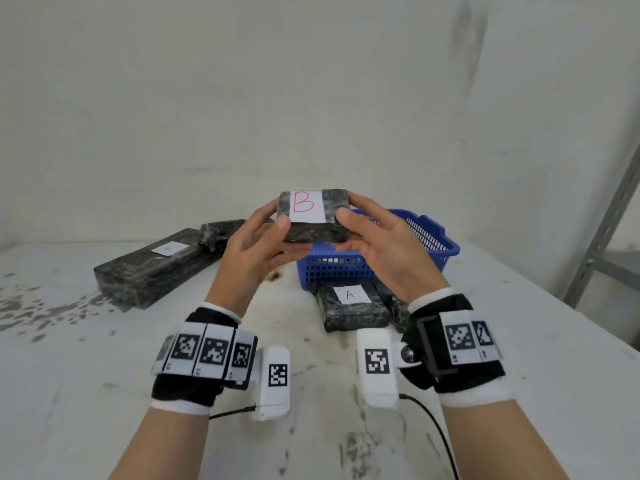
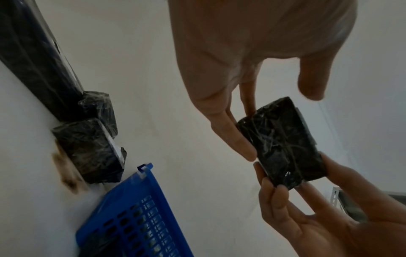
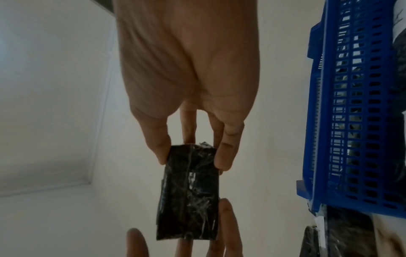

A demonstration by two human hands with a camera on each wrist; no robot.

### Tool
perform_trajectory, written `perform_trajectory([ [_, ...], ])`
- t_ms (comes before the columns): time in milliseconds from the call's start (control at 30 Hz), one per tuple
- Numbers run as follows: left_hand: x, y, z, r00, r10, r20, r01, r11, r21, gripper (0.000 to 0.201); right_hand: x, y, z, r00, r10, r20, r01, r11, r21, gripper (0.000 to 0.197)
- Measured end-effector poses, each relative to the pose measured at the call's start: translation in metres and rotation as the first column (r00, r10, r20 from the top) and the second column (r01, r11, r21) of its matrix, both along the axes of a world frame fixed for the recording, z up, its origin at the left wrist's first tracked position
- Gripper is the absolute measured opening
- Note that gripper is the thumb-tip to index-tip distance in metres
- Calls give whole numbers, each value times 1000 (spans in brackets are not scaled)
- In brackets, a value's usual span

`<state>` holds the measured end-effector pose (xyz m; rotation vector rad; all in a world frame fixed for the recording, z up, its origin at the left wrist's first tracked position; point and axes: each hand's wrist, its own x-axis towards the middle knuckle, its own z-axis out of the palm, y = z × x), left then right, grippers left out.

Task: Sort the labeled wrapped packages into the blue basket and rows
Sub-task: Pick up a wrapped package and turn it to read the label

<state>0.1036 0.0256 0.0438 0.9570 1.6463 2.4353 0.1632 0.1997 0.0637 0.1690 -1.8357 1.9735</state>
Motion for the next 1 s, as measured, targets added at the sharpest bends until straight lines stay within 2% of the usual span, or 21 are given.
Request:
perform_trajectory([
  [133, 0, 0, -5, 994, 99, -47, -100, 995, -16, 51, -10, -2, -13, 1000, -1, 13, 2, 1000, -4, 40],
  [200, 0, 0, -7, 992, 98, -73, -102, 994, -48, 47, -10, -2, -20, 999, 27, 32, -26, 999, -32, 37],
  [333, 0, 2, -10, 998, 57, 0, -57, 997, -46, 43, -8, -3, -24, 1000, 10, 11, -10, 999, -39, 47],
  [400, 1, 3, -10, 998, 60, 35, -59, 998, -31, 40, -6, -5, -24, 1000, -2, 1, 2, 999, -48, 62],
  [467, 2, 2, -10, 997, 49, 55, -48, 999, -20, 46, -4, -7, -24, 1000, -27, -8, 27, 999, -37, 67],
  [533, 4, 2, -10, 997, 34, 66, -33, 999, -18, 51, -3, -9, -25, 999, -51, -11, 51, 999, -18, 60],
  [700, 5, 2, -13, 997, 50, 53, -47, 997, -55, 42, 2, -14, -26, 993, -115, -21, 116, 989, 96, 41],
  [1000, 9, 2, -17, 992, 113, -53, -118, 989, -90, 41, 7, -20, -28, 987, -160, -32, 163, 973, 165, 43],
])
